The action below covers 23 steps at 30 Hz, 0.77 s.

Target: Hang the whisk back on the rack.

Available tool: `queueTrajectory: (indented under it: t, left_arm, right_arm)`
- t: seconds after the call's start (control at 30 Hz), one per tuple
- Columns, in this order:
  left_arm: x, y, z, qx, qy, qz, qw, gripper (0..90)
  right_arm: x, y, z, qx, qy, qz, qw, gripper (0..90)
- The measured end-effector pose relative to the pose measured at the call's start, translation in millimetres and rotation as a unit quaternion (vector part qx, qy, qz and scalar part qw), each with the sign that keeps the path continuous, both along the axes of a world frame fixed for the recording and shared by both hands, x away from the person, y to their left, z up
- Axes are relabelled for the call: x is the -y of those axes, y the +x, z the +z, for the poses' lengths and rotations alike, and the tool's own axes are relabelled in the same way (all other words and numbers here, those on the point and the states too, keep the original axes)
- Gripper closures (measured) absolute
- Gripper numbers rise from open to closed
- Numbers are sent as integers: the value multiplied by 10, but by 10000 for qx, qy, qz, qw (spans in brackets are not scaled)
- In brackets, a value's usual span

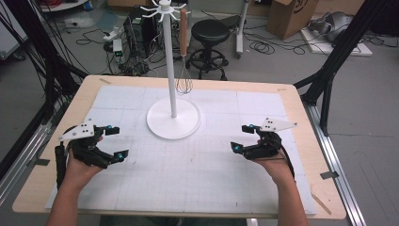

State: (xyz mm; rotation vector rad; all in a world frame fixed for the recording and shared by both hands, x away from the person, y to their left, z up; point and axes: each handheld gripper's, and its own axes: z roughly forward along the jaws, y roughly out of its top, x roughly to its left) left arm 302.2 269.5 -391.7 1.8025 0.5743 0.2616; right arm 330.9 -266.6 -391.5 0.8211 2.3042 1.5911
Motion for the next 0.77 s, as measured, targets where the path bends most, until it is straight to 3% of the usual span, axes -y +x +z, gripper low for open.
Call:
queueTrajectory:
  t: [0.77]
  left_arm:
    - [11, -2, 0, 3, 11, -25, 10000, 25]
  right_arm:
    - [-15, 6, -30, -81, -63, 40, 9999, 124]
